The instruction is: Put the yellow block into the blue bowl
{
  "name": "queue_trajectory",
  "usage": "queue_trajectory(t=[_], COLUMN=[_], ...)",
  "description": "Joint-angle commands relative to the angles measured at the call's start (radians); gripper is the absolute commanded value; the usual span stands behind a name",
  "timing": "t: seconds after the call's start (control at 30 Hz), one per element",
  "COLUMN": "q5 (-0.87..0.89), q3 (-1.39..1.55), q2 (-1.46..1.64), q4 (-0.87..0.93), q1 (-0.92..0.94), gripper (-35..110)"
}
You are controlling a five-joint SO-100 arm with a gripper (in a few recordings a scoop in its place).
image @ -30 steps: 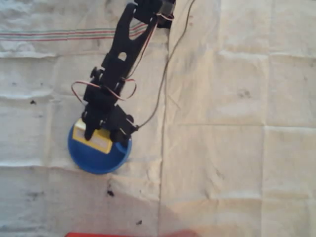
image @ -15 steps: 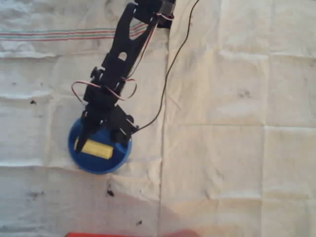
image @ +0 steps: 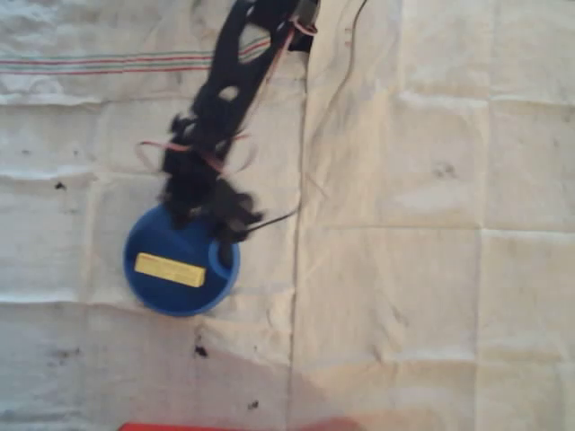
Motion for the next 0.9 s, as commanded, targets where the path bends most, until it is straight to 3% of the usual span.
queue_trajectory(t=[0.0, 0.47, 0.87], q5=[0.015, 0.015, 0.015], q3=[-0.097, -0.094, -0.083], q2=[0.225, 0.604, 0.888], q4=[0.097, 0.535, 0.736], q1=[-0.02, -0.23, -0.411], gripper=[0, 0, 0])
